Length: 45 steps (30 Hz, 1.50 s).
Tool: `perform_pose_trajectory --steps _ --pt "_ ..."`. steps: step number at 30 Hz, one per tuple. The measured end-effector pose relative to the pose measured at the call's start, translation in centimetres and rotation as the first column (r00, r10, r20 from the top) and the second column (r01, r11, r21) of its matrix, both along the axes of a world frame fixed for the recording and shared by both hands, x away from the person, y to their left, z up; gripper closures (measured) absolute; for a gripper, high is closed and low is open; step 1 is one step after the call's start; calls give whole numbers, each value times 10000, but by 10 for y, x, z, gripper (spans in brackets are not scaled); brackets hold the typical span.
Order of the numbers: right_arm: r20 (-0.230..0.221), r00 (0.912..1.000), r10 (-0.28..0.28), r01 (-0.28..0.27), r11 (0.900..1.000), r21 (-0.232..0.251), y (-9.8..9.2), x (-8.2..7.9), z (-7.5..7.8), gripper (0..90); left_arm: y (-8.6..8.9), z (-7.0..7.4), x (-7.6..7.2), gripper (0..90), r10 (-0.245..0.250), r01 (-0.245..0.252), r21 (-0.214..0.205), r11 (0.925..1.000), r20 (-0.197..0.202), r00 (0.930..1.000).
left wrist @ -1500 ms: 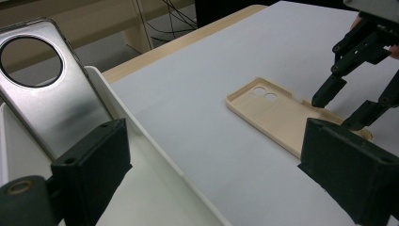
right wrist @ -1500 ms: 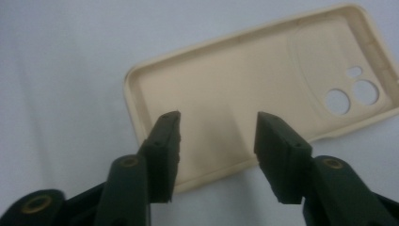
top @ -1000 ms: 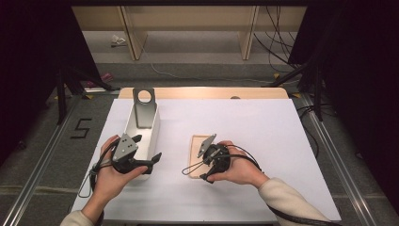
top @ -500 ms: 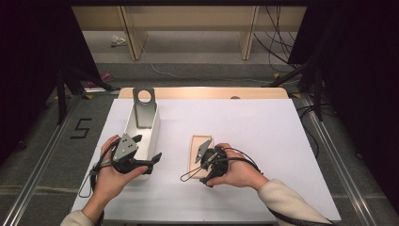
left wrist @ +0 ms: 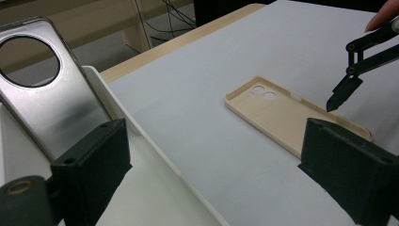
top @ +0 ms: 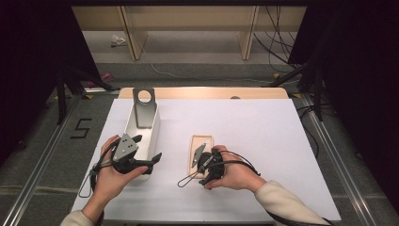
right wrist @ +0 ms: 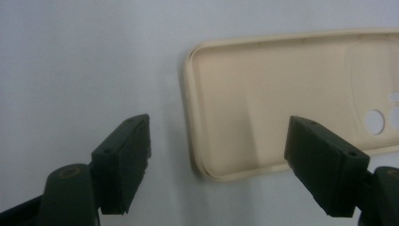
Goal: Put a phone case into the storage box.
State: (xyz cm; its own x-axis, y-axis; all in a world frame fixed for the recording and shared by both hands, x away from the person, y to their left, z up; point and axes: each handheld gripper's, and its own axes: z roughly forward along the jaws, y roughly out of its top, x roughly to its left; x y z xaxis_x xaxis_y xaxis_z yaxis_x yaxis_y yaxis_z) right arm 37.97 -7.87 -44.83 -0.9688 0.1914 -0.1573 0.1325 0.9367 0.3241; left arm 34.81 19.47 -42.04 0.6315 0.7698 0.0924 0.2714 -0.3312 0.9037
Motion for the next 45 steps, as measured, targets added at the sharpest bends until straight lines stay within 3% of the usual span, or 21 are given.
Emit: perform_pose_trajectory --steps 19,30,45 --pt "511 9978 429 -382 9952 -902 16 3 -7 377 -1 0 0 81 -20 20 -9 10000 -25 10000" --pt "126 9982 582 -564 9918 -1143 20 5 -10 503 -2 -1 0 80 -57 57 5 10000 -37 10000" --pt "-106 9914 1302 -1301 9779 -1637 26 0 -9 674 -2 -2 0 80 -97 97 18 10000 -73 9999"
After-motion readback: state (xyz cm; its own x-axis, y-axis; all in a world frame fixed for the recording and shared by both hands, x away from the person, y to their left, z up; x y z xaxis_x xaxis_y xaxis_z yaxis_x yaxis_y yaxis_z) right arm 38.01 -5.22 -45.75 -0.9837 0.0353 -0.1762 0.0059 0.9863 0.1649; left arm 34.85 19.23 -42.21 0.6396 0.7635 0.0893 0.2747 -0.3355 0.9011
